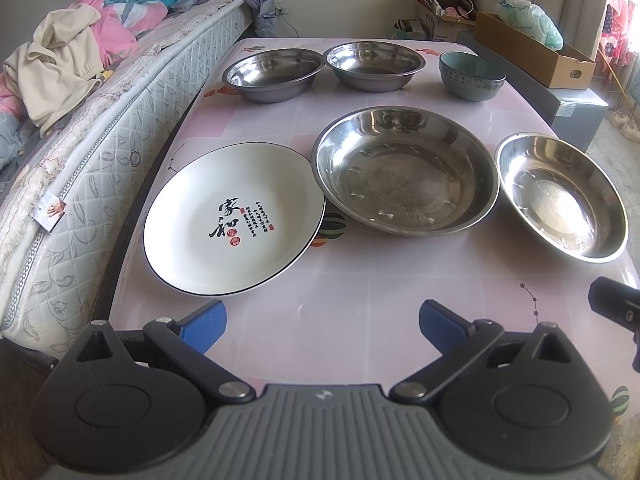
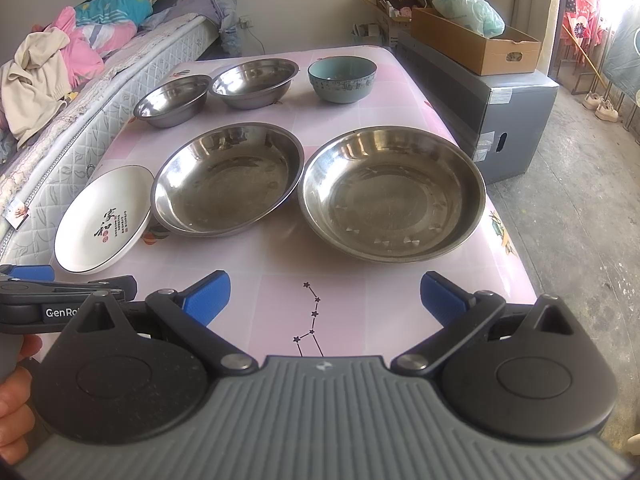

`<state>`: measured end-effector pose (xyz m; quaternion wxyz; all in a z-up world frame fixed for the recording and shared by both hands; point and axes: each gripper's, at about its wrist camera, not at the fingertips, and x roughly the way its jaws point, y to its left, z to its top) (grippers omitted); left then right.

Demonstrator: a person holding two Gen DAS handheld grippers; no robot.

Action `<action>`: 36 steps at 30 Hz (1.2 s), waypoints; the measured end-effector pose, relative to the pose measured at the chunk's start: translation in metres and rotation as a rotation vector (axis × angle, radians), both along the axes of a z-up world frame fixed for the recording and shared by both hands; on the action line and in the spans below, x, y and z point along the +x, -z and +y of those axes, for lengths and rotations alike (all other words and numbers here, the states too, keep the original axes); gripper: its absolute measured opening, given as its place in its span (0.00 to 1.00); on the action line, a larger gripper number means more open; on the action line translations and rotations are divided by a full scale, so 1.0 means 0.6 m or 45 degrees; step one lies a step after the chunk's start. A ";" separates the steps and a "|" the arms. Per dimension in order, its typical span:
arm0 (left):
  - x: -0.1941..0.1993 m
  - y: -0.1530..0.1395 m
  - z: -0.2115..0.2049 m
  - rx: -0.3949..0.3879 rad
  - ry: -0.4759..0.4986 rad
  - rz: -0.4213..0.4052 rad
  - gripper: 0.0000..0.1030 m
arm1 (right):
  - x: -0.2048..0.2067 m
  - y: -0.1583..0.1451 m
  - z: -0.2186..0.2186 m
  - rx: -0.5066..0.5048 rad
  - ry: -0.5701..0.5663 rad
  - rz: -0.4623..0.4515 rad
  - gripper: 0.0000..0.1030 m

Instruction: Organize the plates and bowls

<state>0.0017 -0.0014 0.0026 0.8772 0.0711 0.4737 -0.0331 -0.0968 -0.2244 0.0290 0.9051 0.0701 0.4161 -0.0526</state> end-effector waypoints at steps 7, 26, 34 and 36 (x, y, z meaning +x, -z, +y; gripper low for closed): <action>0.000 0.000 -0.001 0.000 0.000 0.000 1.00 | 0.000 0.000 0.000 0.002 0.001 0.001 0.99; -0.002 -0.006 0.021 0.039 -0.026 -0.052 0.99 | -0.022 -0.012 -0.004 -0.028 0.013 -0.074 0.99; 0.005 -0.034 0.067 -0.014 -0.099 -0.115 0.99 | -0.048 -0.046 -0.011 -0.209 0.063 -0.162 0.99; 0.003 -0.039 0.082 -0.027 -0.112 -0.122 0.99 | -0.059 -0.060 -0.011 -0.229 0.071 -0.192 0.99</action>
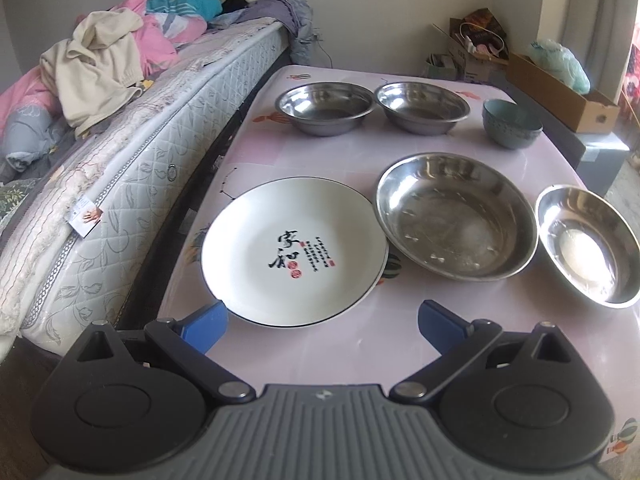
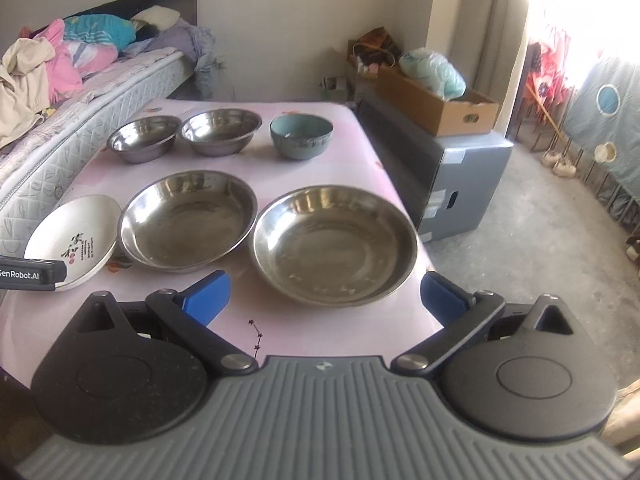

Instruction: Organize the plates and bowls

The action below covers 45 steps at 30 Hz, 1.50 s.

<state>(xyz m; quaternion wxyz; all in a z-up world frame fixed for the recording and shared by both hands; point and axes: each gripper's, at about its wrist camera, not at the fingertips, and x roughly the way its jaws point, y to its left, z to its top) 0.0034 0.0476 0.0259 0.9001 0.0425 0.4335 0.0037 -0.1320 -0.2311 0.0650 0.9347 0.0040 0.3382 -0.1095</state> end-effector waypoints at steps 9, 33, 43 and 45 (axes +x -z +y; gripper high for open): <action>0.004 -0.034 0.054 0.015 -0.045 -0.069 1.00 | -0.042 -0.048 0.025 -0.046 -0.041 -0.113 0.99; 0.038 -0.050 0.078 -0.181 -0.043 -0.107 1.00 | -0.007 -0.069 -0.017 0.222 -0.275 -0.245 0.99; 0.145 -0.059 0.078 -0.149 -0.005 -0.189 1.00 | 0.122 -0.088 -0.014 0.239 -0.368 -0.225 0.99; 0.167 -0.058 0.079 -0.146 0.001 -0.209 1.00 | 0.155 -0.092 -0.013 0.233 -0.384 -0.219 0.99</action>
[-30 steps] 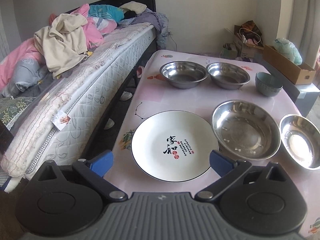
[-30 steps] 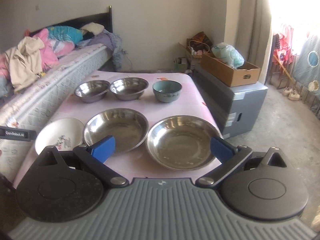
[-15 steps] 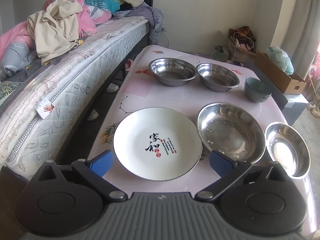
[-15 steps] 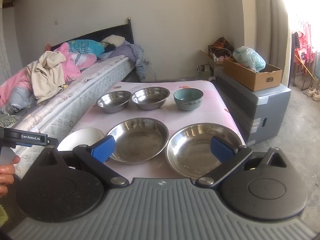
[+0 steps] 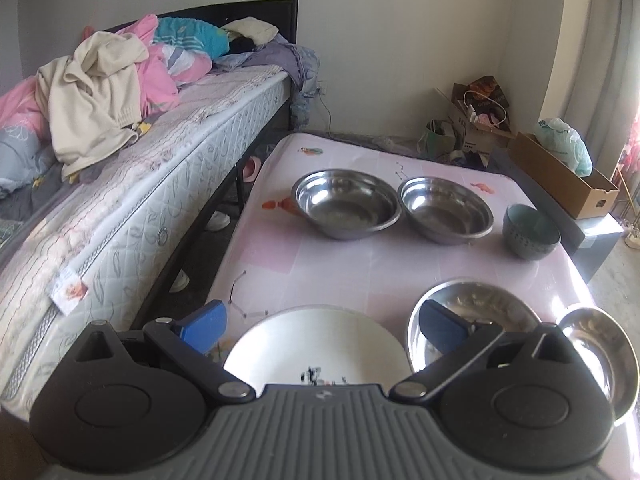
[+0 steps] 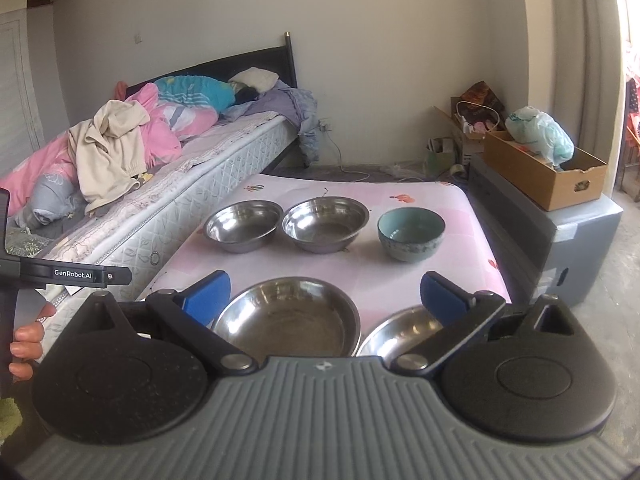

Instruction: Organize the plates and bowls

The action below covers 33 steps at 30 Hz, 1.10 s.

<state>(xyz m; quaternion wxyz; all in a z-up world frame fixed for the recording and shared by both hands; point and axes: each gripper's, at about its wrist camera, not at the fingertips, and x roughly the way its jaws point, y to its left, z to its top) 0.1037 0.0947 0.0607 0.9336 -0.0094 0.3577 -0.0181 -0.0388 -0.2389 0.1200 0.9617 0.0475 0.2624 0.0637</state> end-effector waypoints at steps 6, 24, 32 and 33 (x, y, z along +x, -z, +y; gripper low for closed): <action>0.064 0.006 0.009 -0.007 -0.001 -0.051 0.99 | 0.107 -0.007 0.003 -0.002 -0.068 0.031 0.99; 0.248 0.066 0.041 -0.027 -0.078 0.007 0.91 | 0.538 -0.019 0.107 -0.029 -0.487 0.088 0.95; 0.326 0.099 0.055 -0.108 -0.098 0.122 0.70 | 0.716 0.048 0.173 0.047 -0.648 0.221 0.73; 0.337 0.103 0.055 -0.116 -0.096 0.139 0.69 | 0.737 0.063 0.183 0.057 -0.647 0.251 0.70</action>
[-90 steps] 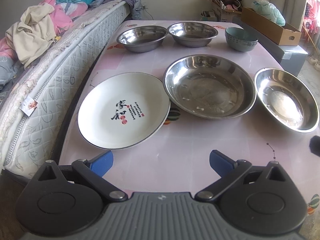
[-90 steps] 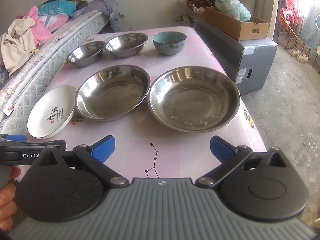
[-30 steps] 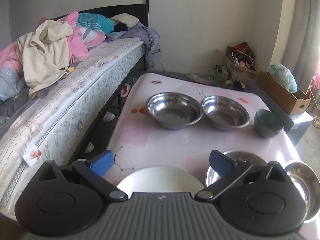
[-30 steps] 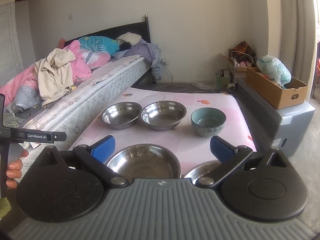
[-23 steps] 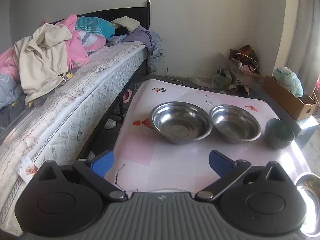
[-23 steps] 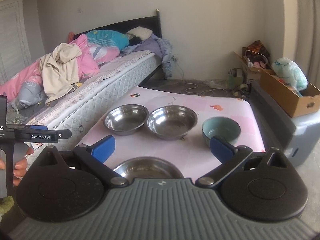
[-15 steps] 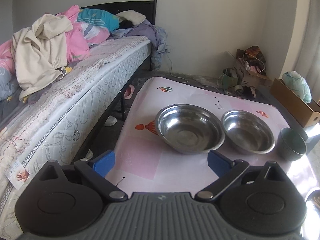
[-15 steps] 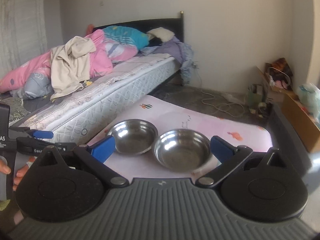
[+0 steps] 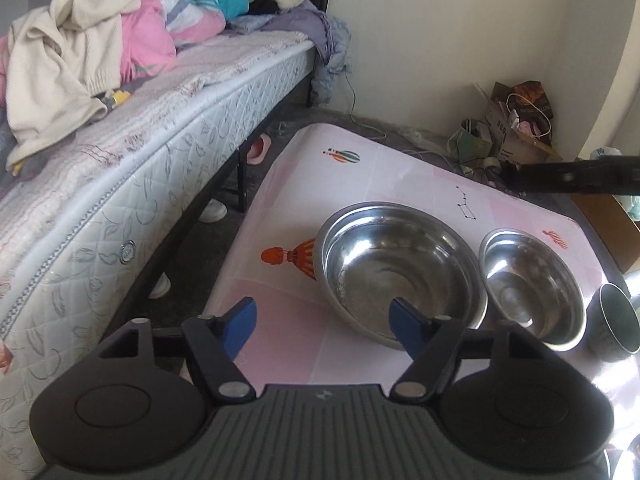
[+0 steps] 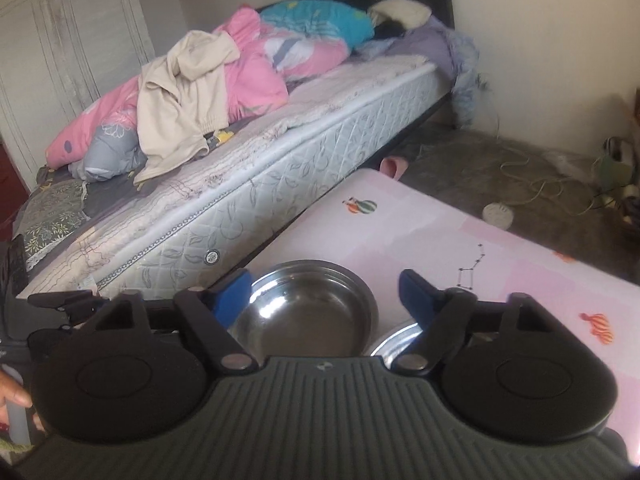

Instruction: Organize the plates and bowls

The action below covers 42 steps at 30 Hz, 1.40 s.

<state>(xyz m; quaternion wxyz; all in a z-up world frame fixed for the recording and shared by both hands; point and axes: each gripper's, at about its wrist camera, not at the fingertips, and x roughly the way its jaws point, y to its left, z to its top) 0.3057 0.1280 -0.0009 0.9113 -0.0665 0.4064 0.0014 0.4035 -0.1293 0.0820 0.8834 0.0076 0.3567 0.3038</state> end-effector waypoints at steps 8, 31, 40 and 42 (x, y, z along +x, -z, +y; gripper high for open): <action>0.051 0.025 -0.001 -0.003 -0.010 0.105 0.45 | 0.108 0.116 0.048 -0.052 0.030 0.220 0.40; 0.091 0.065 0.000 -0.125 -0.014 0.235 0.19 | 0.157 0.197 0.079 -0.133 0.024 0.330 0.11; 0.087 0.065 0.026 -0.144 -0.090 0.224 0.16 | 0.152 0.193 0.096 -0.122 -0.001 0.321 0.09; 0.090 0.068 0.031 -0.162 -0.096 0.246 0.17 | 0.150 0.193 0.098 -0.119 -0.006 0.322 0.08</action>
